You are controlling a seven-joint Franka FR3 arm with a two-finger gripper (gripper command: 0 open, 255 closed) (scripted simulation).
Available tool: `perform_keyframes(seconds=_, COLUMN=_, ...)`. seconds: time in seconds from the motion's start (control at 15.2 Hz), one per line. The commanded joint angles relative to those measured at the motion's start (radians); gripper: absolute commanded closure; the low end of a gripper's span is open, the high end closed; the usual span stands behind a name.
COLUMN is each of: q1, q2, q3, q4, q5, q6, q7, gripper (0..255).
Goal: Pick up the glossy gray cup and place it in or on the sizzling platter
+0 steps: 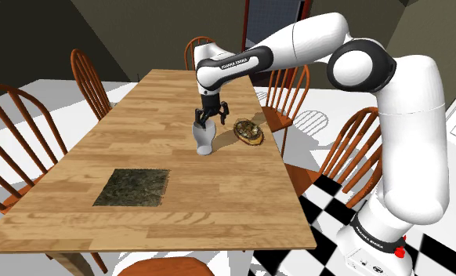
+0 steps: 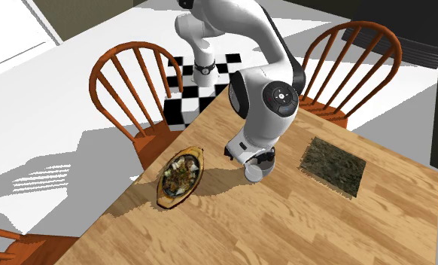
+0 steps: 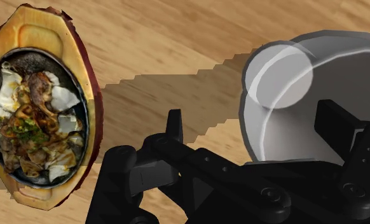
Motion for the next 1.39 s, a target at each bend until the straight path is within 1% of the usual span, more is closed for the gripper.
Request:
perform_keyframes(seconds=0.0, q1=0.0, q2=0.0, q3=0.0, q4=0.0, q5=0.0, q6=0.0, q7=0.0, gripper=255)
perform_keyframes(seconds=0.59, q1=0.0, q2=0.0, q3=0.0, q4=0.0, q5=0.0, q6=0.0, q7=0.0, gripper=255)
perform_keyframes(seconds=1.32, q1=0.002, q2=-0.032, q3=0.003, q4=0.099, q5=0.007, q6=-0.131, q7=-0.009, gripper=255)
